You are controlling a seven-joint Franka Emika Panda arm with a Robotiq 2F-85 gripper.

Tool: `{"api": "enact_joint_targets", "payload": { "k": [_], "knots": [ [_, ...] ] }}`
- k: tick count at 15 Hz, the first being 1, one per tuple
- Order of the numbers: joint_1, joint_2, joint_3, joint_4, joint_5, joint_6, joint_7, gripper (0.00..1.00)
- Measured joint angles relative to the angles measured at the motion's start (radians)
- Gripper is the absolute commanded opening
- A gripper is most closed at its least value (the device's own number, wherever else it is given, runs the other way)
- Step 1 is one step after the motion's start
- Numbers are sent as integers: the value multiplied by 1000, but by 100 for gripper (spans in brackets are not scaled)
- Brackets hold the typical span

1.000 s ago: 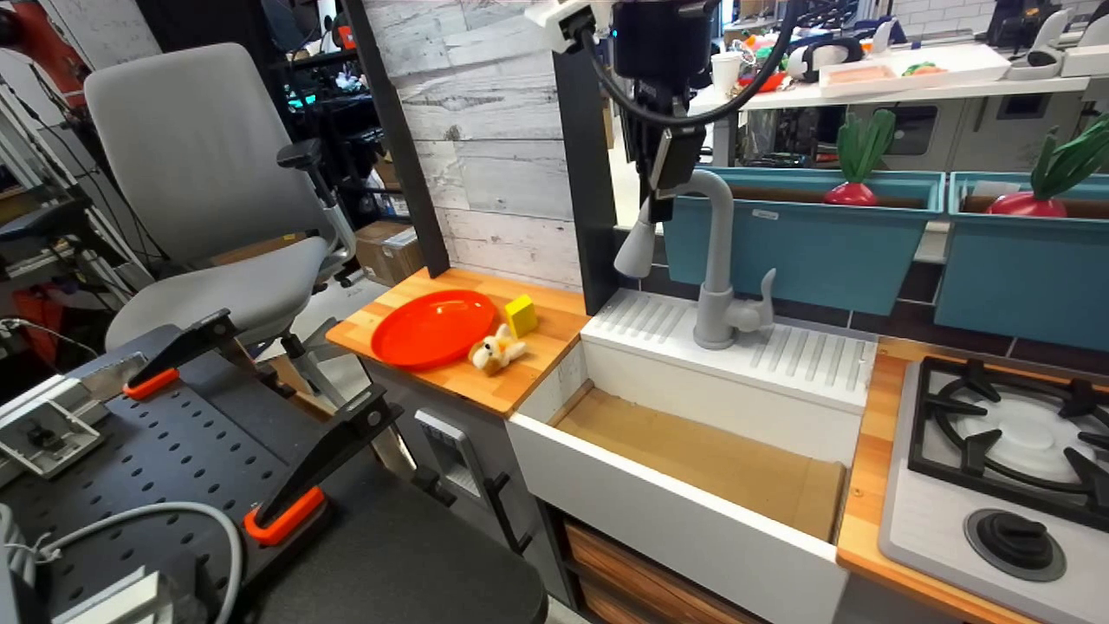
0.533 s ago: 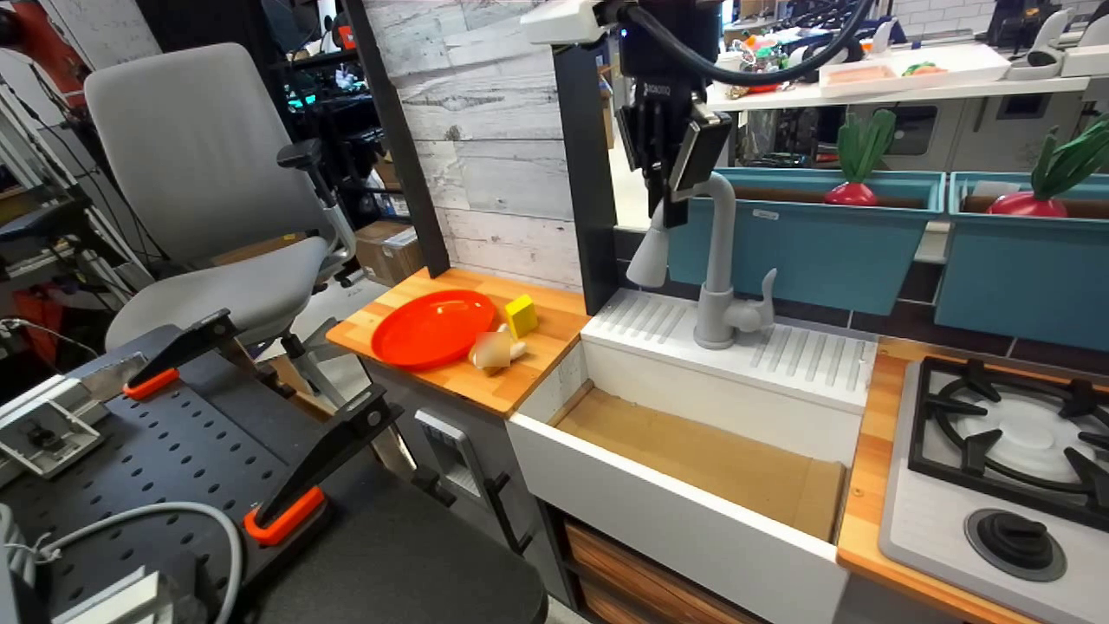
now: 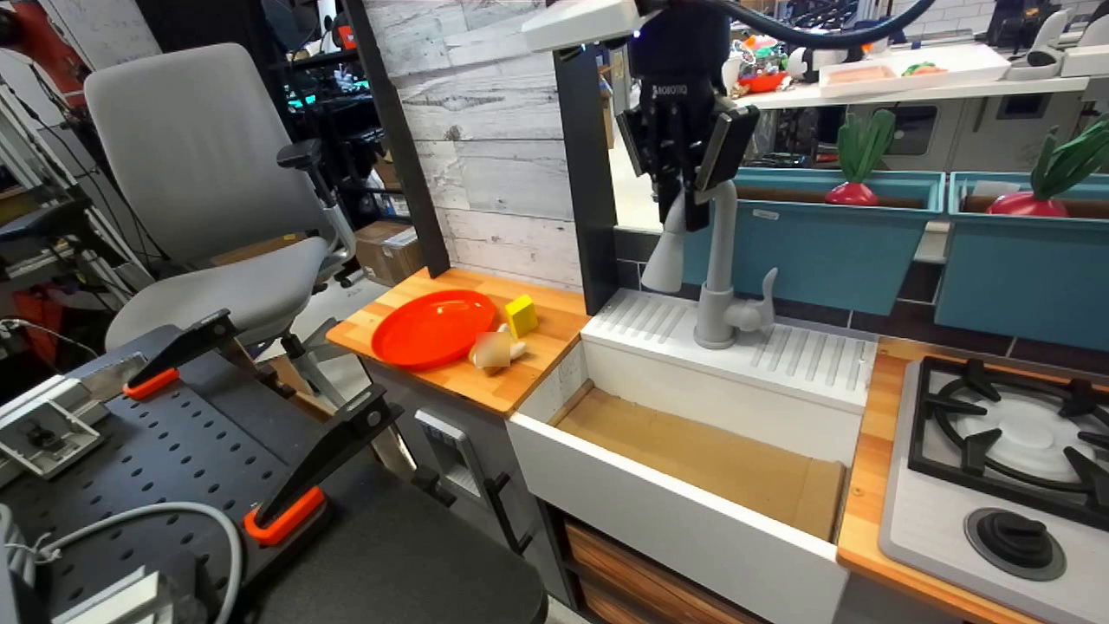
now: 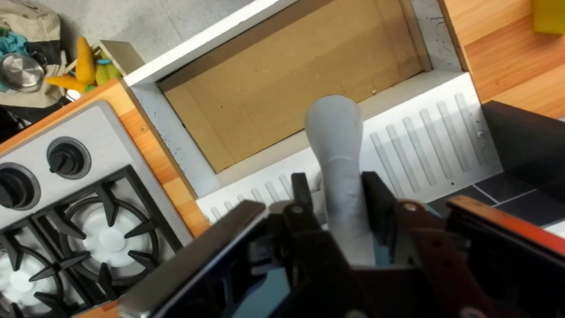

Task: Center the faucet

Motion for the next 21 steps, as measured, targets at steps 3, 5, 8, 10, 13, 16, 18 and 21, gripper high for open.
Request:
{"api": "enact_joint_targets", "payload": {
  "k": [3,5,8,10,13,16,18,21],
  "knots": [
    [-13,-8,-1,-28,0,39,-31,89],
    [-21,-13,-1,-50,0,74,-52,100],
    [-35,-21,4,-90,1,139,-80,100],
    [-51,-30,18,-117,7,180,-95,100],
    [-83,-43,51,-149,30,230,-111,100],
    [-127,-82,97,-189,98,268,-145,100],
    [-160,-135,132,-230,170,303,-159,100],
    [-196,-241,180,-327,268,352,-176,100]
  ]
}}
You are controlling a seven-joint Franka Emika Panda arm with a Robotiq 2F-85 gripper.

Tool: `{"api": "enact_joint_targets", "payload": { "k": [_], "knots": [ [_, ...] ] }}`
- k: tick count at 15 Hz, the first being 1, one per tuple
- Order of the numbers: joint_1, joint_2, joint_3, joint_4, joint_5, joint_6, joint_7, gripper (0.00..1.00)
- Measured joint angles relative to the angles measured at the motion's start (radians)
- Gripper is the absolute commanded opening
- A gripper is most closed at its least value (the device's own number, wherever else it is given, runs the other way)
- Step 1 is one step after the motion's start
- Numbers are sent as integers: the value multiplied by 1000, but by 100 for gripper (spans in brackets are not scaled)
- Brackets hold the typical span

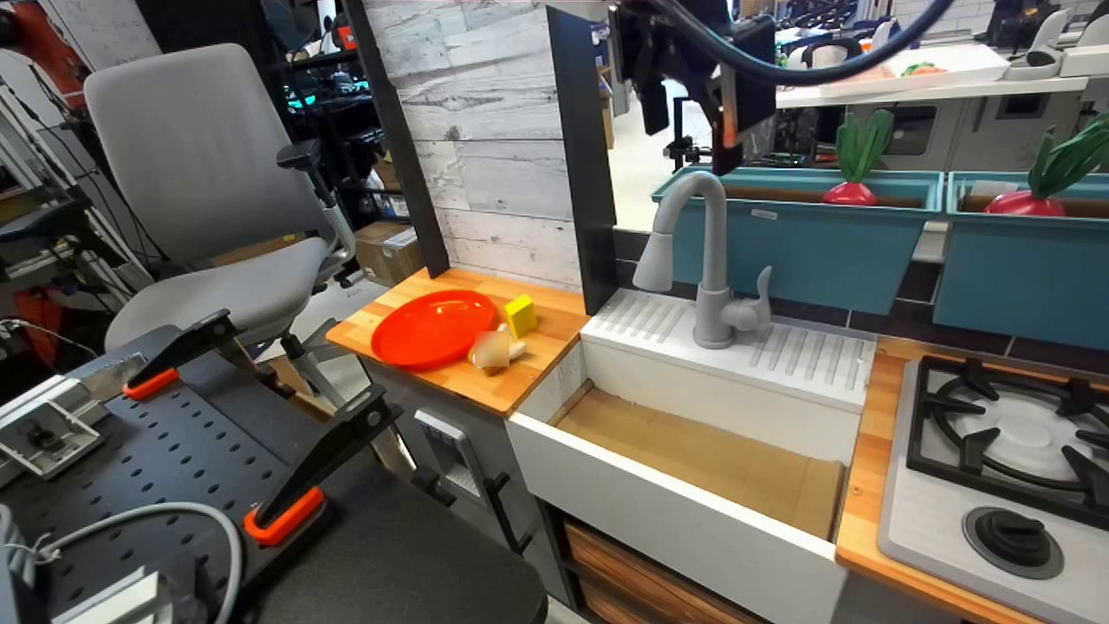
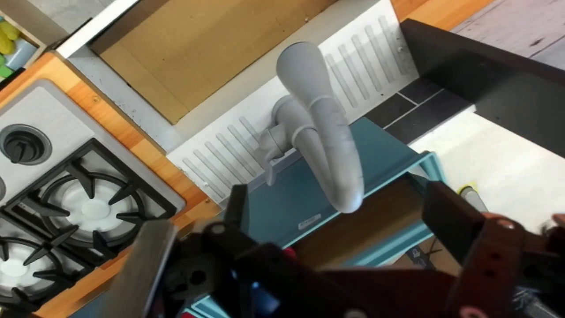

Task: Center the faucet

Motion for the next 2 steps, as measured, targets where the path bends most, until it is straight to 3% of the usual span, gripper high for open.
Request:
{"api": "enact_joint_targets", "payload": {
  "k": [2],
  "knots": [
    [-6,-56,14,-58,25,4,-4,100]
  ]
}}
